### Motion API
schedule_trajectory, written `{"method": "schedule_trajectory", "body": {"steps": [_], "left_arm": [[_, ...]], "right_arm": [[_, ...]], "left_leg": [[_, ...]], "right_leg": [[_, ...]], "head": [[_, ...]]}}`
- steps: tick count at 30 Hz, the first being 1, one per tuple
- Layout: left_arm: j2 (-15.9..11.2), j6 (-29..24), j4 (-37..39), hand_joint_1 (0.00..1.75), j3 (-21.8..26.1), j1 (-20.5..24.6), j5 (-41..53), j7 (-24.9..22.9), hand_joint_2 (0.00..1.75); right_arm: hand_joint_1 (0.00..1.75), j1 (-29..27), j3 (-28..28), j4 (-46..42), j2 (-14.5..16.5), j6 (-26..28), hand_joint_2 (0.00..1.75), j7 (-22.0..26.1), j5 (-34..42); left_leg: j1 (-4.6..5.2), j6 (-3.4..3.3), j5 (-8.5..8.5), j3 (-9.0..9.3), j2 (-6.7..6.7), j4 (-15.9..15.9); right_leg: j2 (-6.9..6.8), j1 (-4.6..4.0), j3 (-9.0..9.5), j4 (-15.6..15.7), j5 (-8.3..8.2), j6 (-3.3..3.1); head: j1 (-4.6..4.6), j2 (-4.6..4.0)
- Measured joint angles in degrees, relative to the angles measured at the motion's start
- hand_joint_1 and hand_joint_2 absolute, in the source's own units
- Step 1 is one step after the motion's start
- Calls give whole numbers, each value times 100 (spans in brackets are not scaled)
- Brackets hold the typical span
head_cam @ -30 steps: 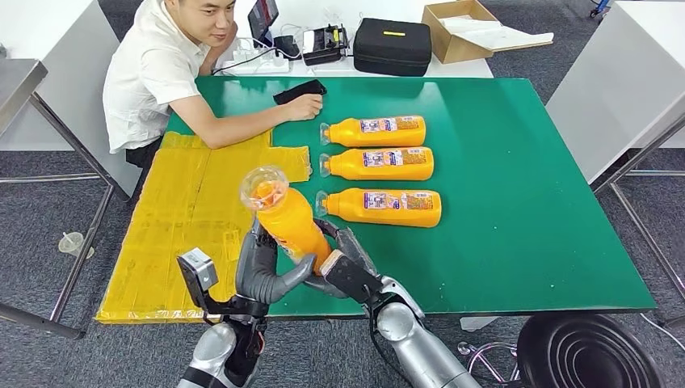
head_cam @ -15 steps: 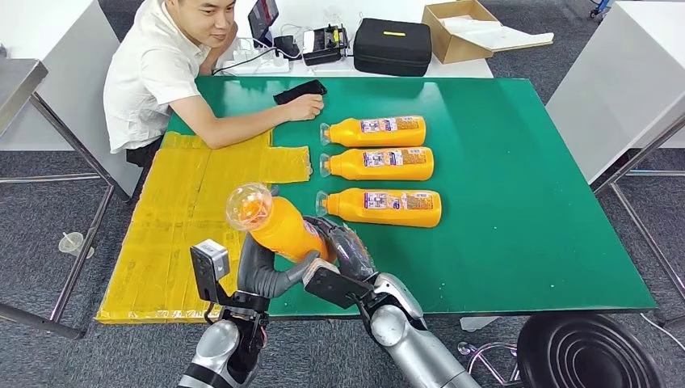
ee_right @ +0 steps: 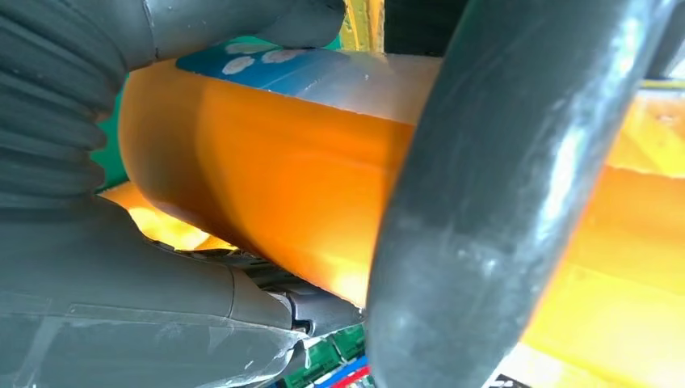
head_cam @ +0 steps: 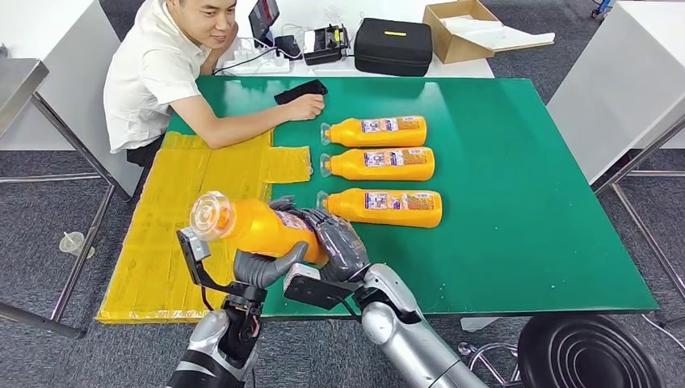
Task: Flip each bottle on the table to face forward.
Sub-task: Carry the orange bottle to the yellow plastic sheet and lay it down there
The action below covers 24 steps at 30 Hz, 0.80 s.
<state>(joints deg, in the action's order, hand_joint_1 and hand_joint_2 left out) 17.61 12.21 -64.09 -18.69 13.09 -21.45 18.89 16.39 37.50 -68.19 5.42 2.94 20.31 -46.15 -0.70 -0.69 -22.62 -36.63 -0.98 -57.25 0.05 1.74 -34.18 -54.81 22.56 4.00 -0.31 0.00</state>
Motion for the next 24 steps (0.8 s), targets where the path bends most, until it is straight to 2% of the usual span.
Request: {"method": "schedule_trajectory", "body": {"steps": [1,2,3,8,10,13,16,20,24], "left_arm": [[4,8,8,175,20,1,-19,14,175],[7,4,12,175,37,1,-31,38,175],[10,-17,11,175,49,0,-32,74,175],[18,-374,-128,175,75,-51,186,311,175],[17,-875,-253,175,81,-82,649,415,175],[15,-2021,-480,175,124,-117,1799,501,175],[14,-2431,-647,175,209,-154,2338,512,175],[14,-2831,-806,175,408,-205,2375,535,175],[13,-3553,-860,175,789,-265,1730,622,175]], "right_arm": [[45,2,9,0,0,3,175,0,-1],[13,1,19,0,0,3,175,0,-1],[0,-6,29,0,1,3,175,0,1],[0,-149,47,-3,21,119,175,34,-4],[0,-254,39,-28,40,287,175,16,-102],[0,-562,-20,-176,54,589,175,-90,-433],[0,-818,-108,-335,55,729,175,-142,-633],[0,-1051,-279,-490,68,984,175,-201,-853],[0,-1298,-499,-500,78,1934,175,11,-778]], "left_leg": [[0,0,0,0,1,0],[0,0,0,0,2,0],[0,0,0,0,2,0],[0,0,0,-1,-1,0],[0,0,-1,-2,1,0],[0,0,-2,-4,-4,0],[-1,0,-2,-9,-9,1],[0,0,-2,-9,-4,1],[0,1,-2,-9,-5,1]], "right_leg": [[0,0,0,0,0,0],[0,0,-1,0,0,0],[0,0,-1,0,0,0],[0,0,-1,0,1,-1],[0,0,-3,0,1,-1],[-1,0,-4,0,2,-2],[-1,0,-6,0,3,-2],[-1,0,-7,0,3,-2],[-1,0,-10,1,3,-2]], "head": [[1,0],[0,0],[-1,0],[0,0],[0,0],[-1,0],[-1,0],[0,0],[-1,0]]}}
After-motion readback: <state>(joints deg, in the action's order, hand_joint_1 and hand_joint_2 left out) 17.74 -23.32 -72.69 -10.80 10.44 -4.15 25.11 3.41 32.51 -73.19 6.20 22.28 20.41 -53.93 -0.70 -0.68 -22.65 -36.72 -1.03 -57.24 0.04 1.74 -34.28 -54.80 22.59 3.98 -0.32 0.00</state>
